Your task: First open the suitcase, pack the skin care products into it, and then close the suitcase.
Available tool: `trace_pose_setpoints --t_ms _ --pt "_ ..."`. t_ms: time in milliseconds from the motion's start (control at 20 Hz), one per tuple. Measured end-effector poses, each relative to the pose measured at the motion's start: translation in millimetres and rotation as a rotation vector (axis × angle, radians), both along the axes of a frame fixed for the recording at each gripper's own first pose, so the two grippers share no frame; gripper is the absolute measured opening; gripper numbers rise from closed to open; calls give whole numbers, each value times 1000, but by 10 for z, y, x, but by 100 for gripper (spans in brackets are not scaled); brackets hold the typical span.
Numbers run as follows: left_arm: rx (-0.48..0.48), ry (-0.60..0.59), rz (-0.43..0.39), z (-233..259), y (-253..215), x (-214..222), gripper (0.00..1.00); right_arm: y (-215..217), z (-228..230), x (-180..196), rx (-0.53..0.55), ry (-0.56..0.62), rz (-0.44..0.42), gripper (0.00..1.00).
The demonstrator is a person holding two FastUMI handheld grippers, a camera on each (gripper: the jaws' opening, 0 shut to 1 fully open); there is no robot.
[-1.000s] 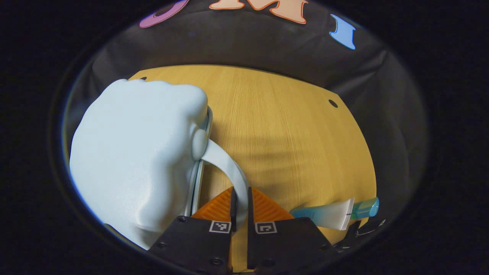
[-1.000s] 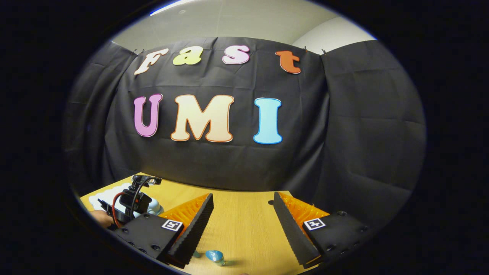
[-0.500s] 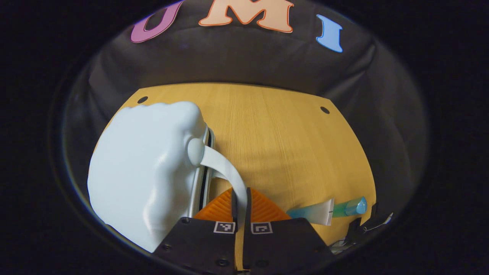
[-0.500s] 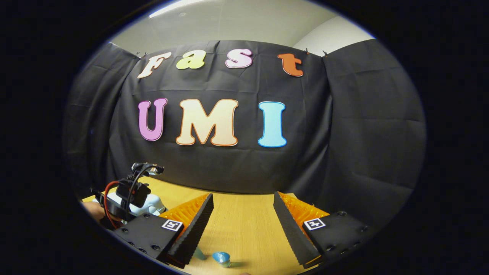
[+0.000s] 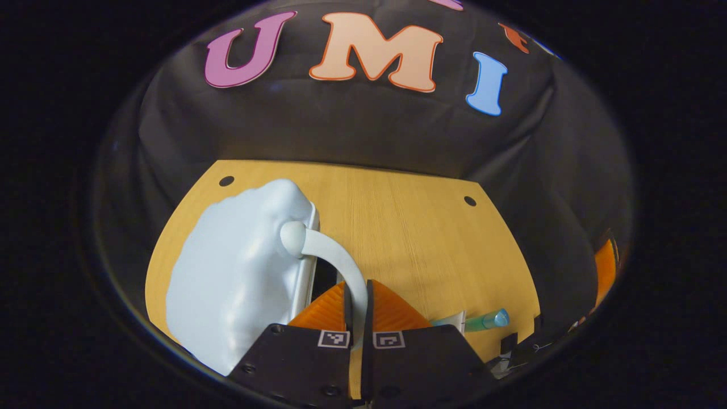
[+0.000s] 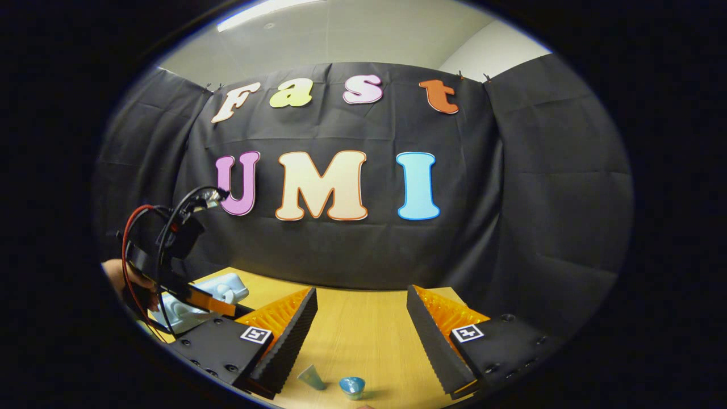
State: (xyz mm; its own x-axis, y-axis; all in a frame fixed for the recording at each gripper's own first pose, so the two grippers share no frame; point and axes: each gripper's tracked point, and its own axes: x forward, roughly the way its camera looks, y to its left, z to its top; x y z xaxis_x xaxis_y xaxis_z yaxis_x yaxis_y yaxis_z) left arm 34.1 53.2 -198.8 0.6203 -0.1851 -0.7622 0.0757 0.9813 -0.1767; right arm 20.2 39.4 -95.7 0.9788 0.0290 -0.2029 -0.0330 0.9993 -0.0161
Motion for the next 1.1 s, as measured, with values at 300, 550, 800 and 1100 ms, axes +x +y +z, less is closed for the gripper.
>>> trace_pose_setpoints --t_ms 300,550,800,1100 --pt "44 -86 8 477 463 95 0 254 -48 -10 19 6 24 99" --pt "38 -149 45 817 913 144 1 498 -43 12 38 0 37 99" --pt "43 -208 93 1047 1479 188 0 749 -31 30 42 -12 32 99" --pt "52 -234 143 1125 2137 285 0 1072 -68 57 39 -15 15 99"
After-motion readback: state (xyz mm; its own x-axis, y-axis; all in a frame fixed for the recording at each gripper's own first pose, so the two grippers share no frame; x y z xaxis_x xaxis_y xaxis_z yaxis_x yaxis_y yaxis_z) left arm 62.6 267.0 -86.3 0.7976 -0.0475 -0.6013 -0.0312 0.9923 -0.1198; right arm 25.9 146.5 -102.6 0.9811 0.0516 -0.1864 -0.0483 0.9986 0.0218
